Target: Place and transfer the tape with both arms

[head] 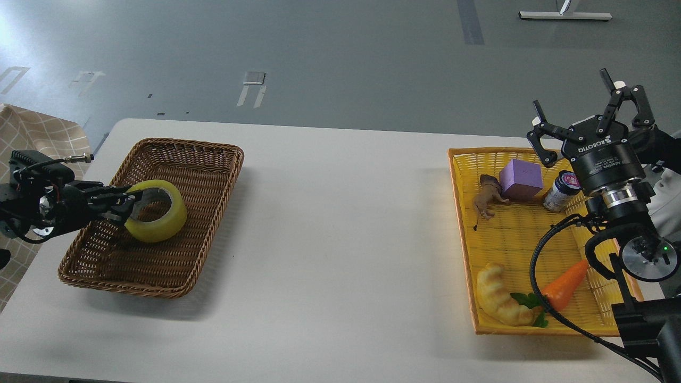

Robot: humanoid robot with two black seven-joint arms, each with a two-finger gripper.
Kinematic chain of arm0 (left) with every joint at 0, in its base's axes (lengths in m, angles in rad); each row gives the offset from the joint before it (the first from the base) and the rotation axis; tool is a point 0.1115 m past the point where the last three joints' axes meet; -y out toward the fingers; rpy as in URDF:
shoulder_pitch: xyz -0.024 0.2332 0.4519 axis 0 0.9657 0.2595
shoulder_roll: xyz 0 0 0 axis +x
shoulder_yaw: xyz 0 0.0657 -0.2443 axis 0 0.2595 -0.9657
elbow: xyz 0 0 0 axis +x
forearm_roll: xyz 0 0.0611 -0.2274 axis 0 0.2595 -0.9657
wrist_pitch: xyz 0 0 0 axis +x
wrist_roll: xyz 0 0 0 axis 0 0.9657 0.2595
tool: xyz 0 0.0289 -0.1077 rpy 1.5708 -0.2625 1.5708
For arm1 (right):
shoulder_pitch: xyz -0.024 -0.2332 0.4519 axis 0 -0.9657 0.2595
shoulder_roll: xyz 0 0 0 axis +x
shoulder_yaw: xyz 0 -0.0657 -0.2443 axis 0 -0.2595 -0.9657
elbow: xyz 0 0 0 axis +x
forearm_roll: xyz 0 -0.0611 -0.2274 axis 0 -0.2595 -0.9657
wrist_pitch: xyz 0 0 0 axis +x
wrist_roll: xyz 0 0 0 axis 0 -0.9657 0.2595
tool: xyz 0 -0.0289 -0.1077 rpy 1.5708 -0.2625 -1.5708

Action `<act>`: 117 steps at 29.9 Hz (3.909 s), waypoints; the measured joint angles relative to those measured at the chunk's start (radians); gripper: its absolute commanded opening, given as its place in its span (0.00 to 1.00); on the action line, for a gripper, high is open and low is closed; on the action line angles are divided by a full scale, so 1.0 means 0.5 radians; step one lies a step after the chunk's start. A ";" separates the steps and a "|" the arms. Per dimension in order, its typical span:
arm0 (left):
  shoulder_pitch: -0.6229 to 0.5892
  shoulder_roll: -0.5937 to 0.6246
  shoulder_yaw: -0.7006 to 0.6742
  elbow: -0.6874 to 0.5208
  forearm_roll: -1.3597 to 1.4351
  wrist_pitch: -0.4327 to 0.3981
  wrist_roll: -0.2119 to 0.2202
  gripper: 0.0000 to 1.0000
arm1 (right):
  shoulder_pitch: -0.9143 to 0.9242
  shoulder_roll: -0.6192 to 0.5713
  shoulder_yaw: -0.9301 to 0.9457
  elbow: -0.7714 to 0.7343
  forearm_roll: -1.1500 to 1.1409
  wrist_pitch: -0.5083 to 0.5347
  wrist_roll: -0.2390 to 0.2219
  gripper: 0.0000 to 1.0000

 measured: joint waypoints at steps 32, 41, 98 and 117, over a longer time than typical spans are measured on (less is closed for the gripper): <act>-0.702 0.000 -0.040 -0.027 -1.844 -0.669 0.024 0.98 | 0.003 -0.009 0.012 0.006 0.000 0.000 0.000 1.00; -0.879 -0.240 -0.103 -0.024 -2.854 -0.984 0.025 0.98 | 0.035 -0.034 0.016 0.006 -0.002 0.000 0.000 1.00; -0.147 -1.412 -1.382 -0.091 -3.360 -0.993 0.338 0.98 | 0.578 -0.119 -0.206 -0.296 -0.042 0.000 -0.028 1.00; -0.109 -1.421 -1.537 -0.091 -3.417 -0.993 0.316 0.98 | 0.550 -0.089 -0.208 -0.271 -0.033 0.000 -0.022 1.00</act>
